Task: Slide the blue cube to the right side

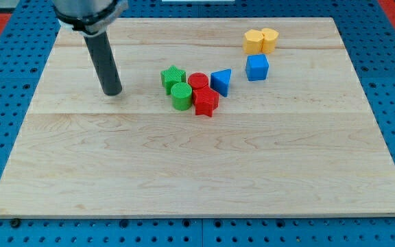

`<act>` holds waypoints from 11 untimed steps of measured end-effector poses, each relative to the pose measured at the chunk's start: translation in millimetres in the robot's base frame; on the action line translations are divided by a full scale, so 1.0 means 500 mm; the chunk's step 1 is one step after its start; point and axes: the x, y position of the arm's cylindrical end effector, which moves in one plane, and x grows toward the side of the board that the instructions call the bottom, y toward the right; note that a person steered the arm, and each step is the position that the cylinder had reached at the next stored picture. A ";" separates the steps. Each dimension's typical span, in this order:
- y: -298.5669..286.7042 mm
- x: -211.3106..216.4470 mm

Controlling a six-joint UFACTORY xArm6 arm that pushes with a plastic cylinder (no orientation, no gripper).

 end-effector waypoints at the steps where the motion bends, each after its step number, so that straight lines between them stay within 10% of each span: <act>1: 0.074 -0.041; 7: 0.157 -0.097; 9: 0.518 -0.128; 11: 0.561 -0.027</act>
